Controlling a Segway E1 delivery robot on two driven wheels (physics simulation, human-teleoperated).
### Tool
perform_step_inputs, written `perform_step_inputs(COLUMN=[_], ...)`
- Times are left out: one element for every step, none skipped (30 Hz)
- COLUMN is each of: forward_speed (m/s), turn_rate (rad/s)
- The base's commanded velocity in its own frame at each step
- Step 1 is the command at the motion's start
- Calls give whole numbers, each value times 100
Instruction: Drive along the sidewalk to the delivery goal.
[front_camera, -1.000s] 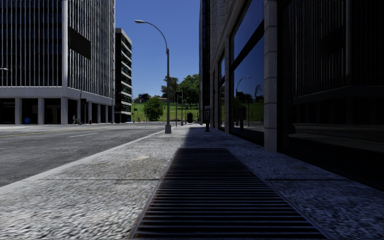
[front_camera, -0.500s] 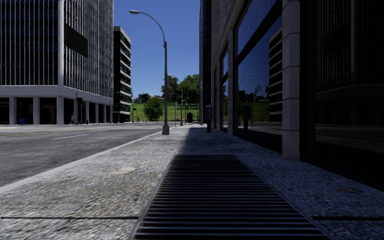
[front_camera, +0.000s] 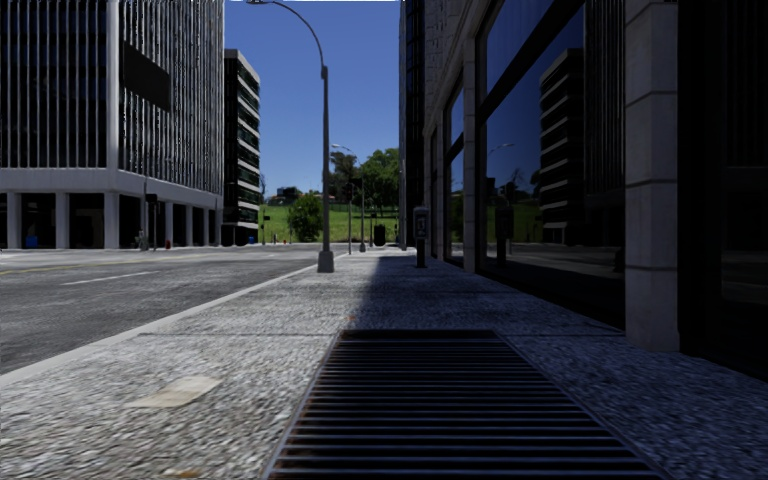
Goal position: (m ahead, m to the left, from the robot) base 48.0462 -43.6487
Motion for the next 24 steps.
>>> perform_step_inputs(forward_speed=[200, 200, 200, 200, 200, 200, 200, 200, 200, 200, 200, 200, 200, 200, 200, 200, 200, 200, 200, 200, 200, 200, 200, 200], turn_rate=[0, 0, 0, 0, 0, 0, 0, 0, 0, 0, 0, 0, 0, 0, 0, 0, 0, 0, 0, 0, 0, 0, 0, 0])
